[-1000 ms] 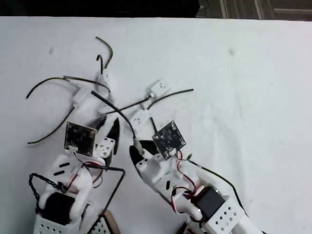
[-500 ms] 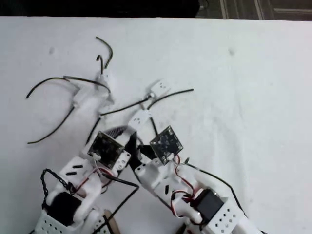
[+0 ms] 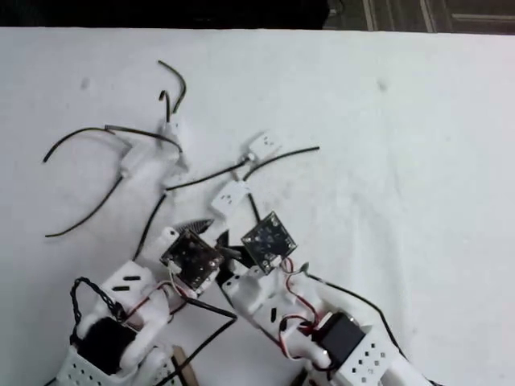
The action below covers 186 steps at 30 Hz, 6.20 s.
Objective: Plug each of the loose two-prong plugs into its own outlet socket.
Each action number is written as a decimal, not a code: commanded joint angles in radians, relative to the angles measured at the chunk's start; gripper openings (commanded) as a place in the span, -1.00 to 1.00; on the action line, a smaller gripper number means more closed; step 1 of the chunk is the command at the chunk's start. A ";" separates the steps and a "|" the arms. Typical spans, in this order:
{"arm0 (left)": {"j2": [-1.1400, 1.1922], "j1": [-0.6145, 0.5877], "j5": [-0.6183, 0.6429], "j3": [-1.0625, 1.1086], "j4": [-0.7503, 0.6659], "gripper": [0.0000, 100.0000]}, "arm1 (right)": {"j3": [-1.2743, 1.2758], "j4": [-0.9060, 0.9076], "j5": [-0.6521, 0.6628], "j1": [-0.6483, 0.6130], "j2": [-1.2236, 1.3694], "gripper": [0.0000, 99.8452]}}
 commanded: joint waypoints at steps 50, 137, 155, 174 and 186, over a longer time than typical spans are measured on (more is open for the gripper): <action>2.008 -0.202 -0.100 -1.450 -0.026 -0.48 | -0.006 -0.217 -0.164 0.665 -0.005 -0.97; 1.026 -0.254 -0.198 -1.026 0.385 -0.95 | 0.021 -0.254 -0.172 0.688 -0.008 -0.97; 0.705 -0.254 -0.288 -0.686 0.379 -0.71 | 0.021 -0.254 -0.172 0.687 -0.008 -0.97; 0.410 -0.255 -0.296 -0.453 0.399 -0.50 | 0.023 -0.252 -0.169 0.687 -0.007 -0.97; 0.414 -0.248 -0.331 -0.153 0.227 -0.50 | 0.023 -0.229 -0.164 0.651 -0.007 -0.97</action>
